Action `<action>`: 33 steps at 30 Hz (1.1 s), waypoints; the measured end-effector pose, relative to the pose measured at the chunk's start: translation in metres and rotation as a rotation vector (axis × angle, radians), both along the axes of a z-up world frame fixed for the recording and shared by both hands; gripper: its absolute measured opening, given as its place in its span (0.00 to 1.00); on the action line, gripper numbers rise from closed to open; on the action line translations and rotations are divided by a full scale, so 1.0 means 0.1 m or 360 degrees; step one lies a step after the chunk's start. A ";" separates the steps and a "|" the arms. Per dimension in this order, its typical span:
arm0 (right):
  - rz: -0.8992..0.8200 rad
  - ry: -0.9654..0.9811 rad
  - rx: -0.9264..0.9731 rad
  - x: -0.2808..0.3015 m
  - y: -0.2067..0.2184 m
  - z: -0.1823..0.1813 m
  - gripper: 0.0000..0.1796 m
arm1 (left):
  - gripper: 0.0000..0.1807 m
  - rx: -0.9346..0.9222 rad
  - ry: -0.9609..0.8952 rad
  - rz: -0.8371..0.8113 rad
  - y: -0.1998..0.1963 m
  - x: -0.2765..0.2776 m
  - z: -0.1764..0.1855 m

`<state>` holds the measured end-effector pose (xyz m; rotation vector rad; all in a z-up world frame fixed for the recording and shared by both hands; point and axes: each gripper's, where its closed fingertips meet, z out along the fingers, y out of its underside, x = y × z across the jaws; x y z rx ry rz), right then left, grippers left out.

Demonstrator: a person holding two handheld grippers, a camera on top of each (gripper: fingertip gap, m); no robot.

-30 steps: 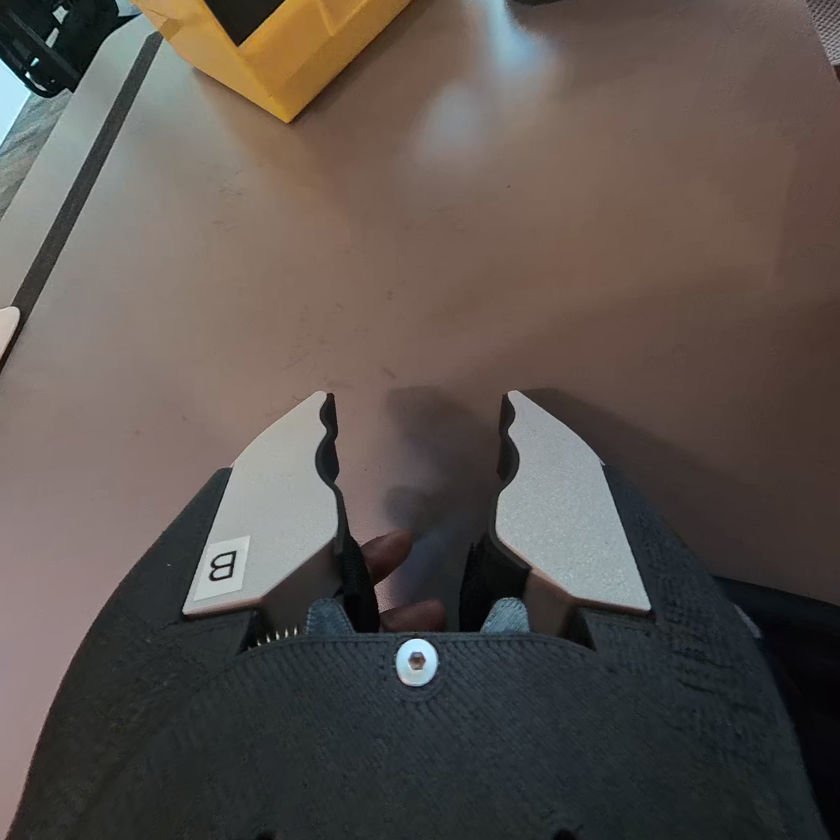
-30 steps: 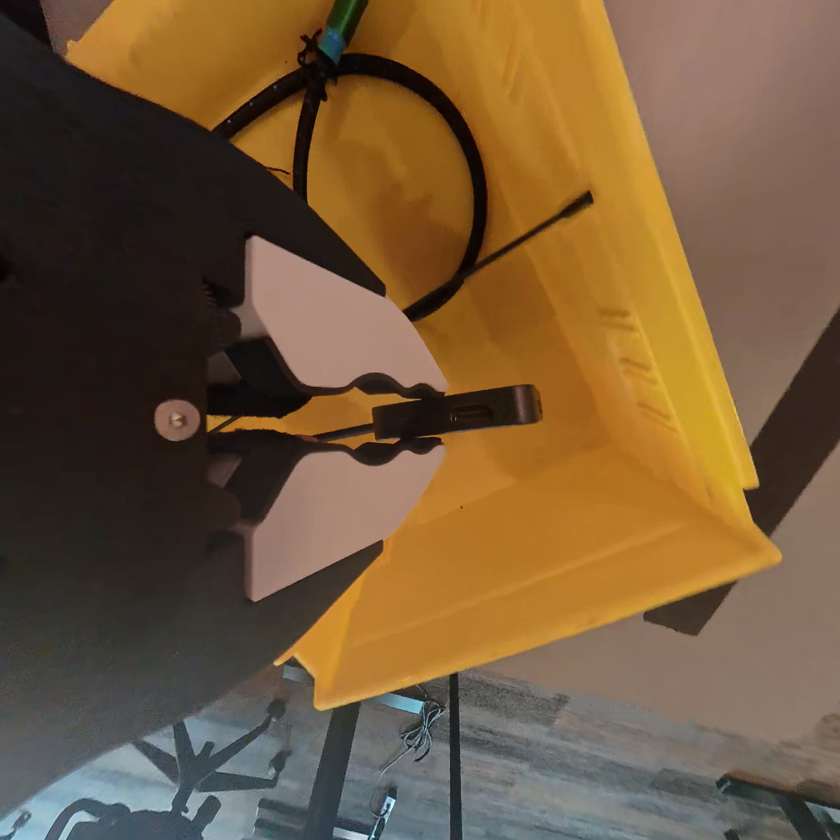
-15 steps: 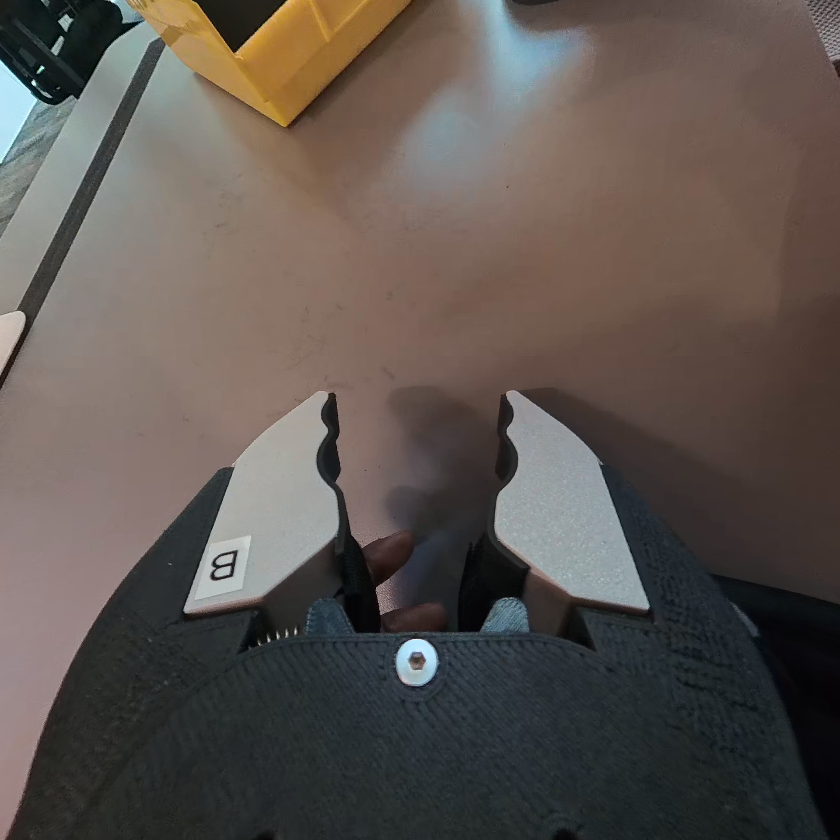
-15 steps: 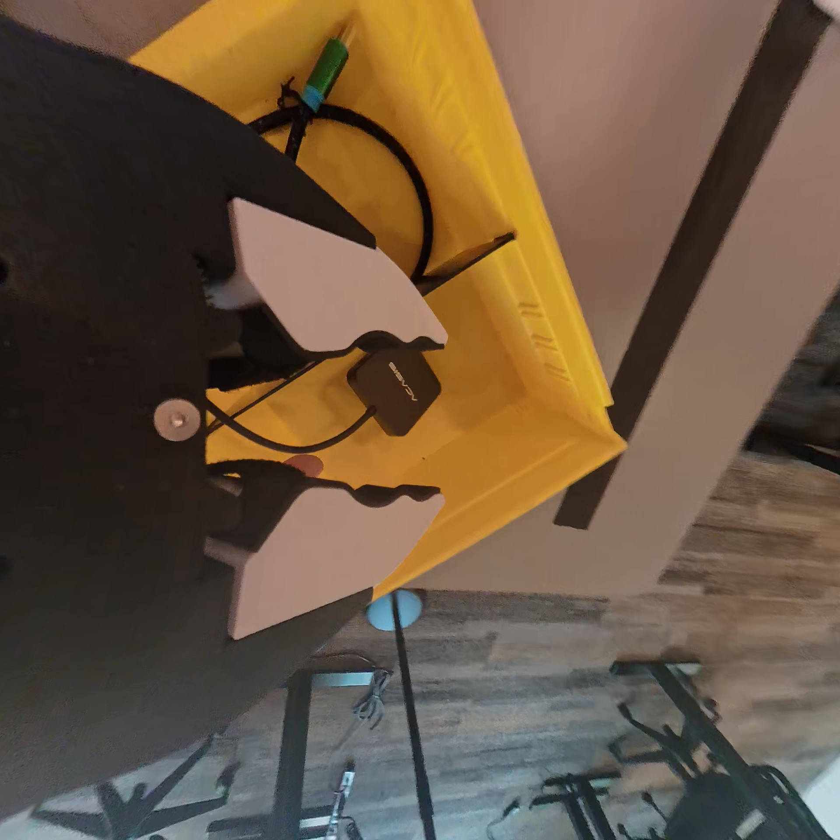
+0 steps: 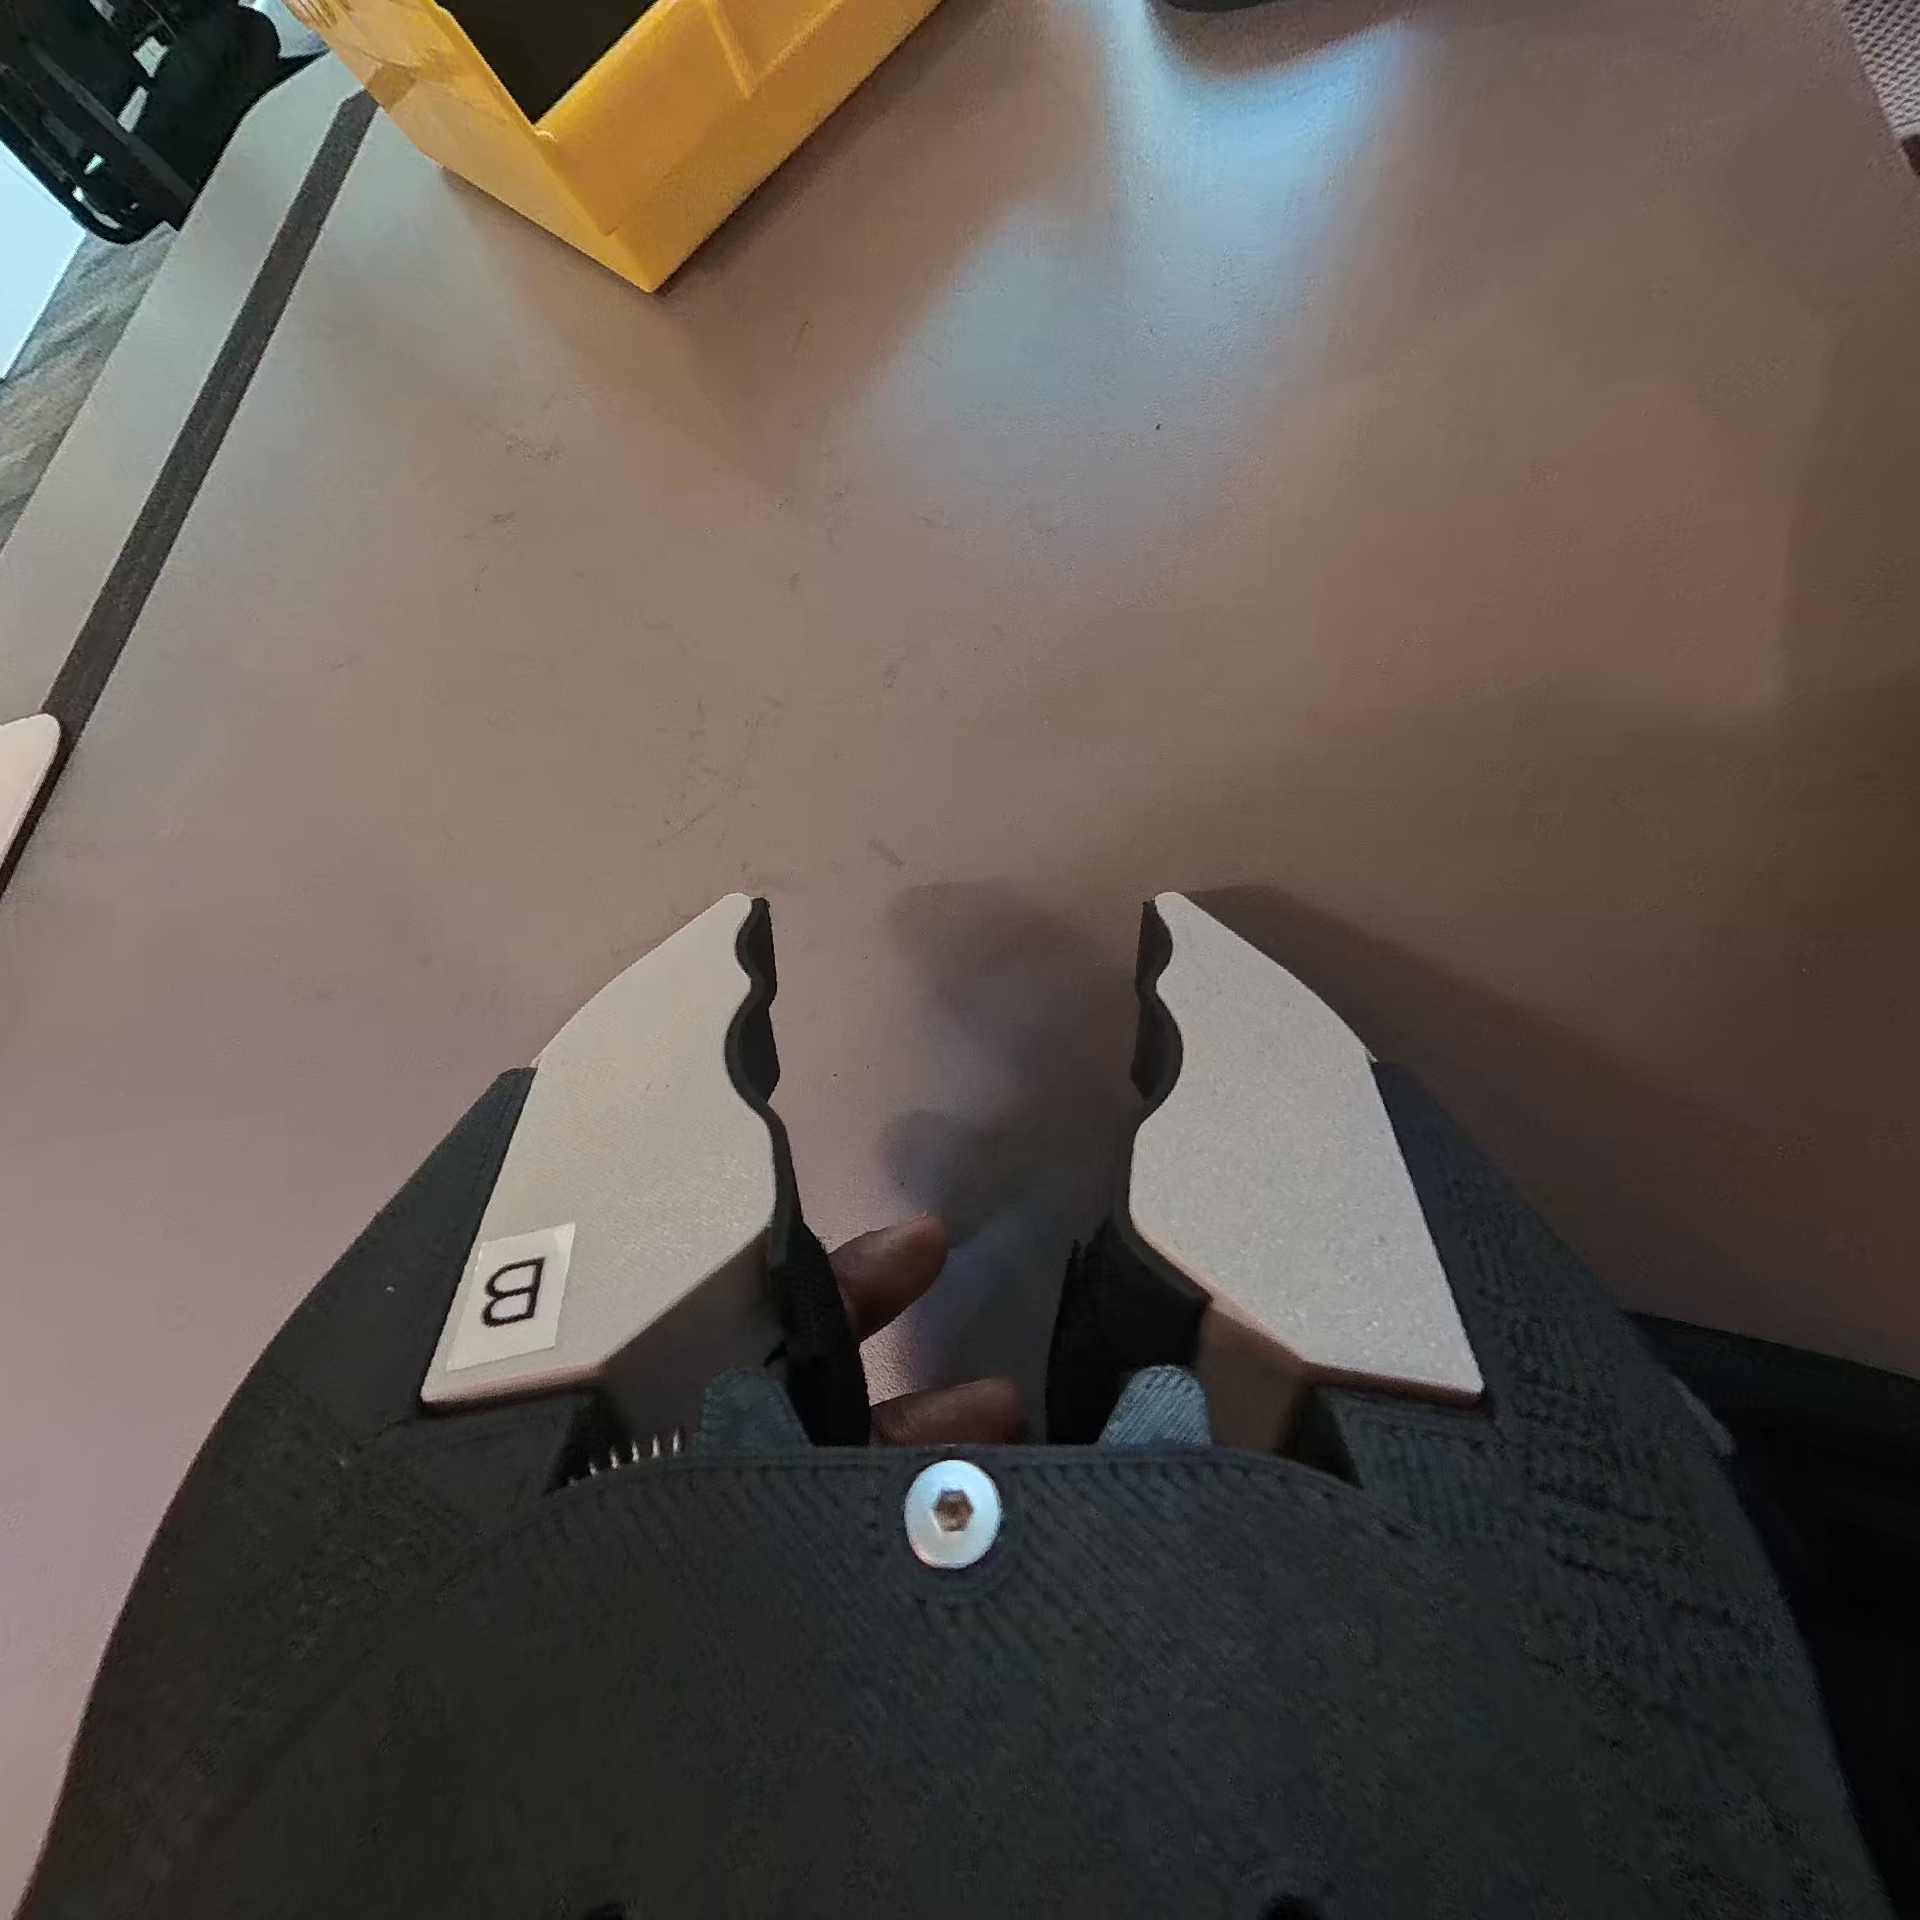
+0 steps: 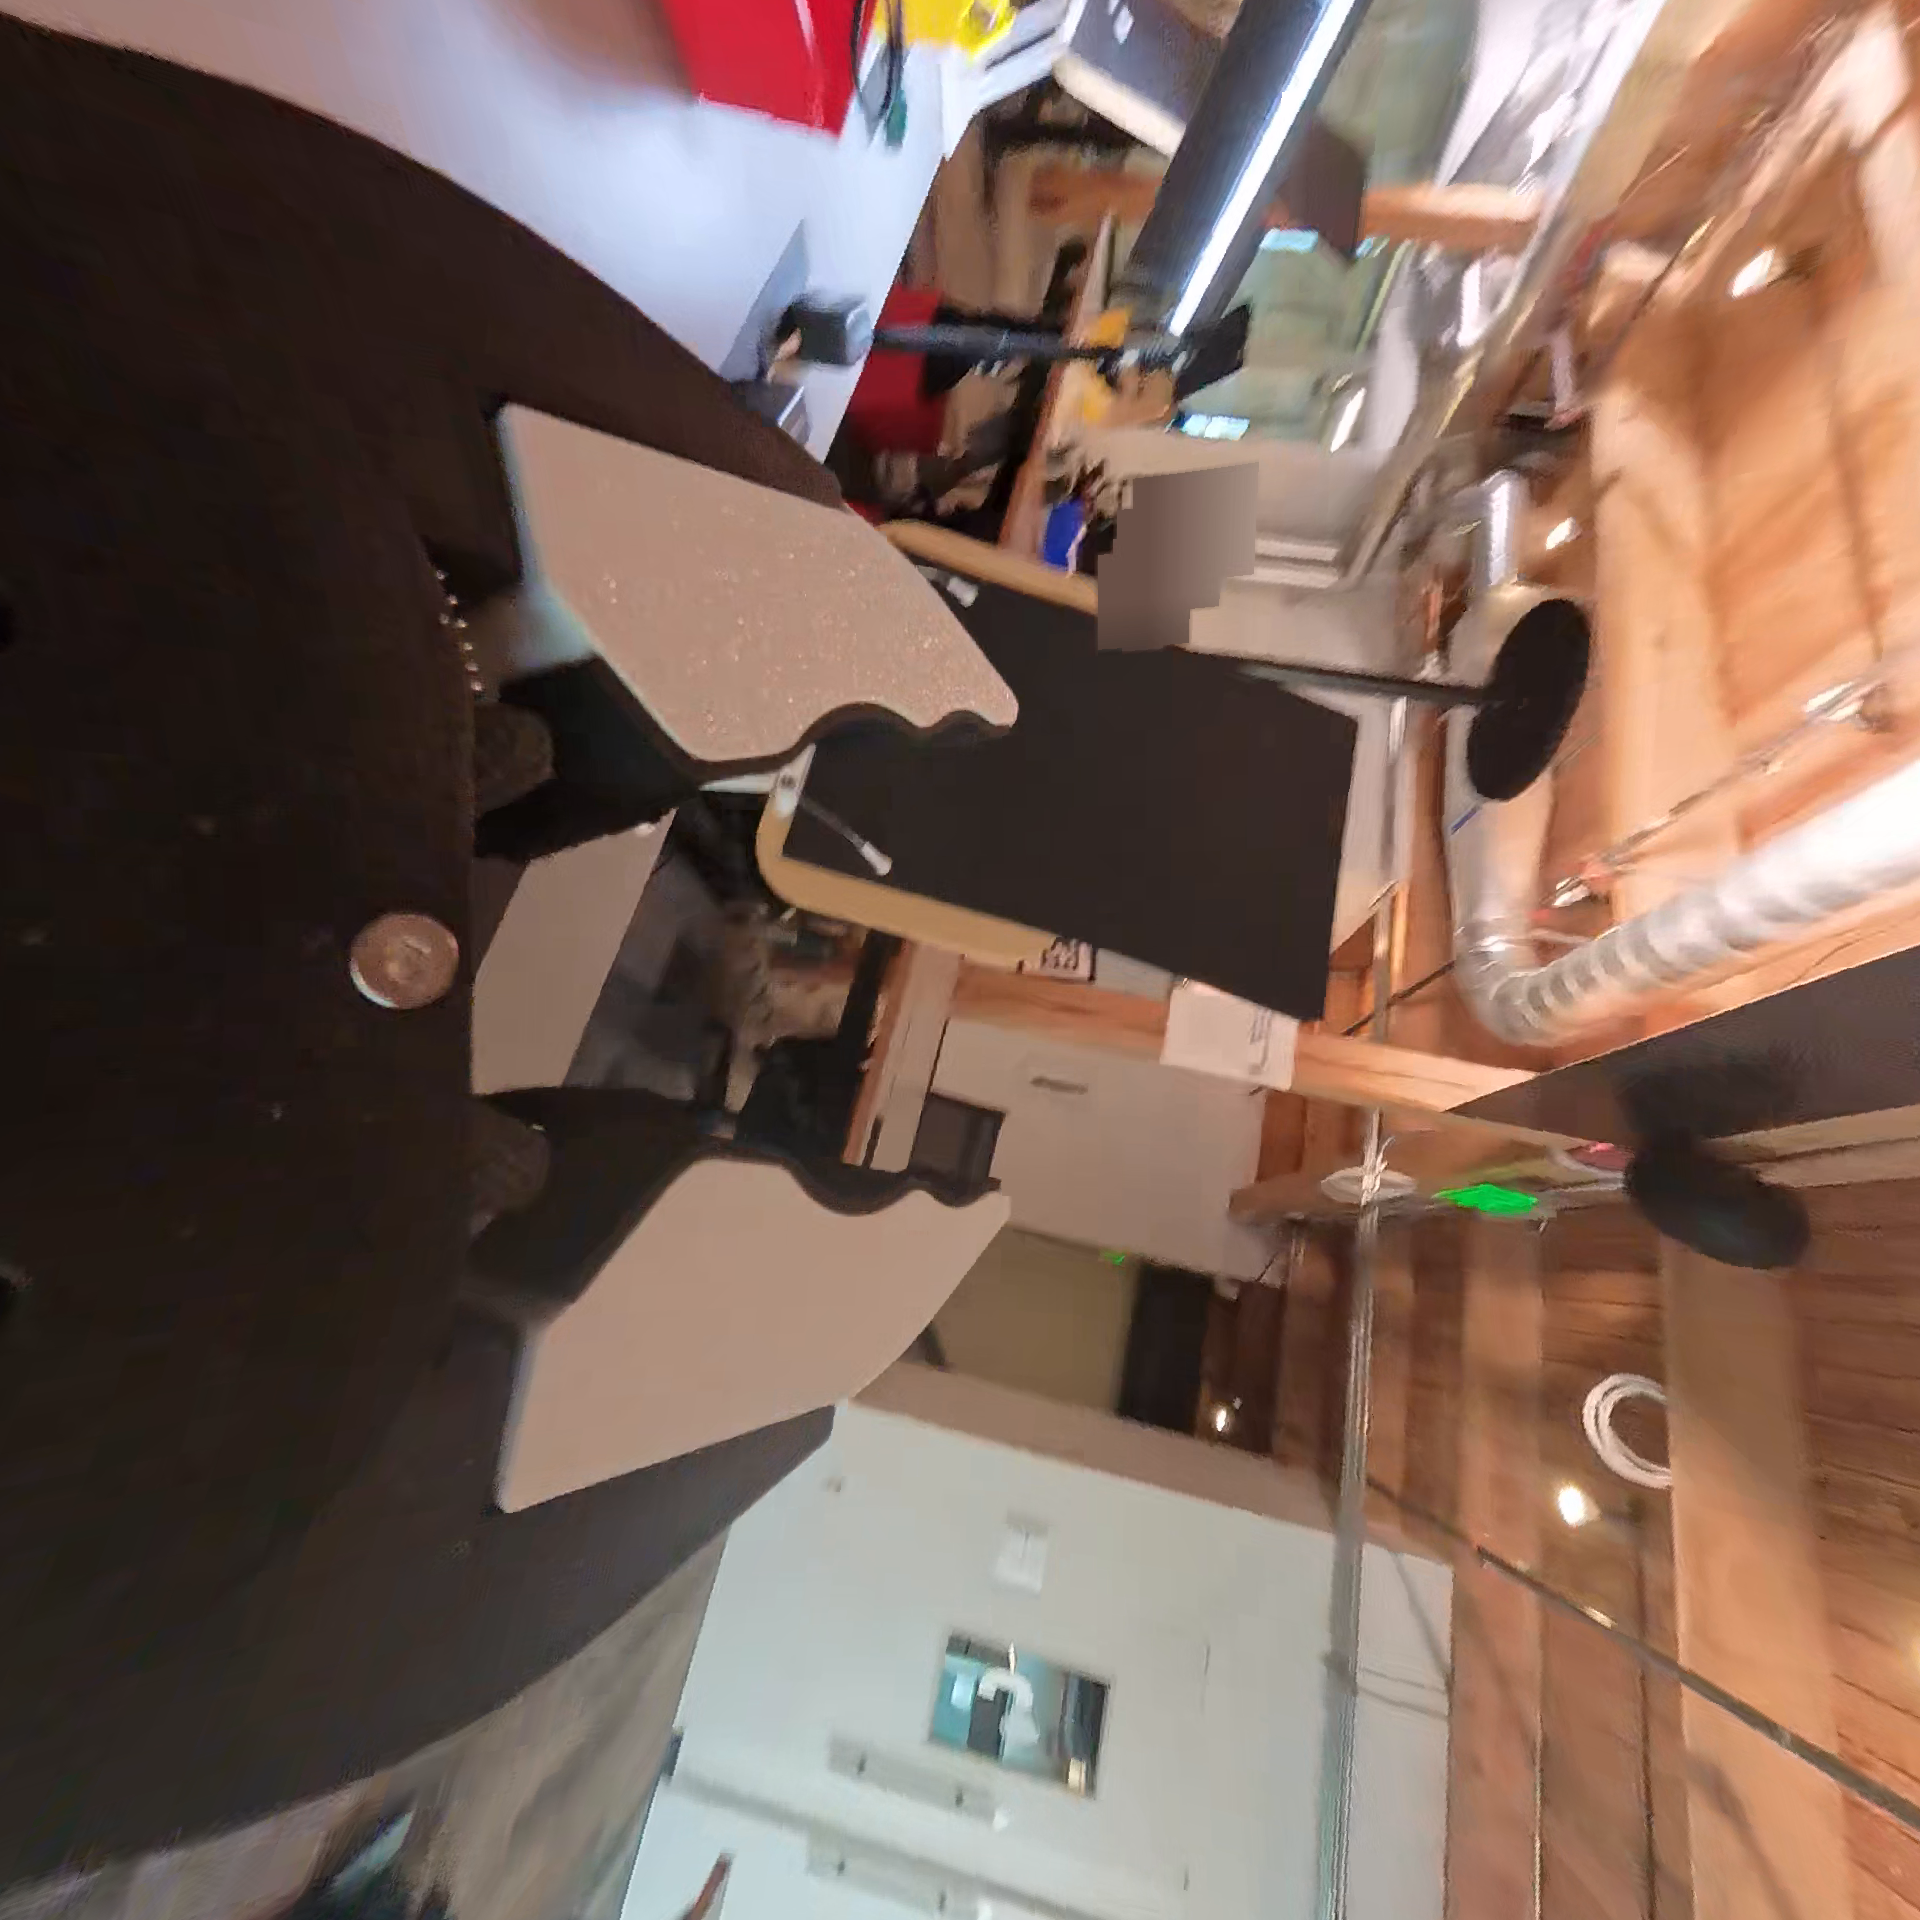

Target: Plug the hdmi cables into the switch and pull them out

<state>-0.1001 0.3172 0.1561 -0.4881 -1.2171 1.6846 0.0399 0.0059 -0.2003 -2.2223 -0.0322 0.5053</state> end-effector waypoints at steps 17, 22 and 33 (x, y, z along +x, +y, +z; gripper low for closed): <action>-0.0110 -0.0156 0.0465 -0.04 -0.05 -0.35 0.41 | 0.36 0.1284 0.0316 0.0482 -0.76 0.02 1.75; -0.0209 -0.0118 0.0556 -0.05 -0.06 -0.34 0.41 | 0.33 0.1133 0.0358 0.1199 -2.11 -0.10 2.11; -0.0071 0.0064 0.0321 0.28 0.05 -0.08 0.38 | 0.44 -0.0313 -0.0380 0.1894 -3.82 -0.64 0.99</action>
